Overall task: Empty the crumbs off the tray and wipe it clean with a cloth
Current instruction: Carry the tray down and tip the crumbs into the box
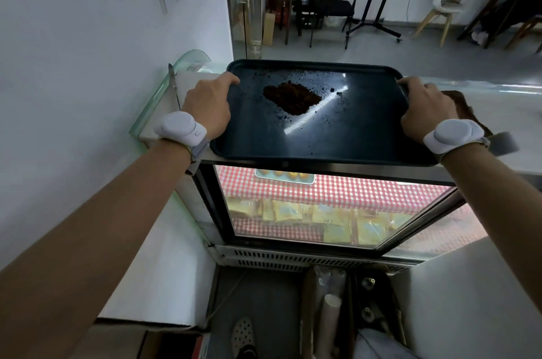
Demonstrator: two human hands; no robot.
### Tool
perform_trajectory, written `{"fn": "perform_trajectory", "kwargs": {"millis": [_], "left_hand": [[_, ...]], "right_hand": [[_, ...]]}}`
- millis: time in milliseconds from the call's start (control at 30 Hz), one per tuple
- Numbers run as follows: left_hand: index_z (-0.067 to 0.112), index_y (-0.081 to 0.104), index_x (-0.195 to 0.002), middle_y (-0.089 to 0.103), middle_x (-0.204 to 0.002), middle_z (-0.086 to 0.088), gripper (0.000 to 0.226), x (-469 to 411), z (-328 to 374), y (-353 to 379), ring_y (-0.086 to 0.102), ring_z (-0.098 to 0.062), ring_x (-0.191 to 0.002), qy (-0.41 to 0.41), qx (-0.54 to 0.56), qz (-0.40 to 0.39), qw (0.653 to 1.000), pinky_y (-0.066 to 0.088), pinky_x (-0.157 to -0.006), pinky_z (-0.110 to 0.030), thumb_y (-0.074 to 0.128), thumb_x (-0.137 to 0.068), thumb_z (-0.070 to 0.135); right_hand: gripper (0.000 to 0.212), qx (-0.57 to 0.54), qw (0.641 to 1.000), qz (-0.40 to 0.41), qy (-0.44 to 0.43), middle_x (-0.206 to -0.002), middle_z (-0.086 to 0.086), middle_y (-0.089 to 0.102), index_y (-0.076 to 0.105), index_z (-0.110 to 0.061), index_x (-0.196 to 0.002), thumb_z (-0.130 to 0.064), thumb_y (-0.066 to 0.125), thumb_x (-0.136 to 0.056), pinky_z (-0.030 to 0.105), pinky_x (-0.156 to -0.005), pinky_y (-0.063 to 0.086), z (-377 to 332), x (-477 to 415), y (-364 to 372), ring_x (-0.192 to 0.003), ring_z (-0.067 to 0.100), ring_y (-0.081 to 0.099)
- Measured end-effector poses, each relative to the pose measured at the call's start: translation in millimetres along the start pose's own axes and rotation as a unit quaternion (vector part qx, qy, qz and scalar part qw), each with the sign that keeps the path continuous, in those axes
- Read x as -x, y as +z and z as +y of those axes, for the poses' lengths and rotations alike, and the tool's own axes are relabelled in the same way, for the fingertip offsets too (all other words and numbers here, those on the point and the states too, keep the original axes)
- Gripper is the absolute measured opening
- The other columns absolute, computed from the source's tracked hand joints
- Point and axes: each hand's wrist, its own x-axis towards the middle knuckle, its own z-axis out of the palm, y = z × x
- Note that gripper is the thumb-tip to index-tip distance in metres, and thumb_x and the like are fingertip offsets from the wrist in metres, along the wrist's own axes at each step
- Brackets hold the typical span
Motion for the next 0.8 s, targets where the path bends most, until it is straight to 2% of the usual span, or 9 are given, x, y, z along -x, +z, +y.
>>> {"fn": "perform_trajectory", "kwargs": {"millis": [133,267,433,567,667,800], "left_hand": [[0.018,0.050,-0.143,0.063,-0.129,-0.017,0.050,17,-1,-14,0.058,-0.039,-0.117,-0.011,-0.006,0.008,1.000,0.045,-0.100,-0.049,0.044,-0.097,-0.001],[0.018,0.049,-0.143,0.061,-0.129,-0.018,0.050,43,-6,-26,0.060,-0.040,-0.112,-0.027,-0.013,0.017,0.999,0.048,-0.094,-0.048,0.045,-0.097,0.000],[0.020,0.048,-0.144,0.059,-0.131,-0.020,0.051,79,-10,-39,0.059,-0.041,-0.113,-0.054,-0.027,0.017,0.998,0.048,-0.091,-0.049,0.046,-0.097,0.000],[0.019,0.047,-0.145,0.057,-0.135,-0.019,0.052,112,-18,-50,0.057,-0.040,-0.118,-0.075,-0.024,0.013,0.997,0.046,-0.095,-0.047,0.044,-0.098,-0.001],[0.019,0.046,-0.145,0.058,-0.134,-0.018,0.052,139,-26,-59,0.057,-0.040,-0.118,-0.080,-0.024,0.016,0.996,0.046,-0.096,-0.048,0.043,-0.097,0.000],[0.020,0.043,-0.148,0.055,-0.139,-0.017,0.055,178,-31,-69,0.054,-0.042,-0.121,-0.096,-0.013,0.023,0.995,0.044,-0.100,-0.049,0.041,-0.096,0.001]], "right_hand": [[0.055,-0.016,1.000,-0.004,0.006,-0.123,0.029,0.051,0.041,-0.014,-0.139,-0.003,0.055,-0.087,0.052,-0.079,0.049,-9,11,-7,-0.091,0.053,0.059],[0.054,-0.033,0.999,-0.002,-0.004,-0.128,0.029,0.048,0.040,-0.015,-0.139,-0.003,0.053,-0.087,0.053,-0.081,0.049,-18,28,-11,-0.097,0.056,0.057],[0.048,-0.059,0.998,0.001,-0.027,-0.124,0.029,0.052,0.040,-0.013,-0.134,-0.005,0.052,-0.087,0.053,-0.084,0.048,-28,45,-9,-0.099,0.054,0.058],[0.047,-0.079,0.996,-0.007,-0.041,-0.115,0.029,0.059,0.041,-0.012,-0.133,-0.003,0.050,-0.087,0.050,-0.079,0.047,-39,64,-6,-0.096,0.051,0.060],[0.046,-0.100,0.994,-0.003,-0.035,-0.115,0.029,0.060,0.040,-0.013,-0.134,-0.006,0.047,-0.089,0.051,-0.082,0.048,-50,79,-4,-0.097,0.051,0.059],[0.056,-0.087,0.995,0.004,-0.048,-0.119,0.033,0.057,0.035,-0.007,-0.144,-0.003,0.045,-0.089,0.051,-0.087,0.043,-58,101,0,-0.104,0.052,0.056]]}}
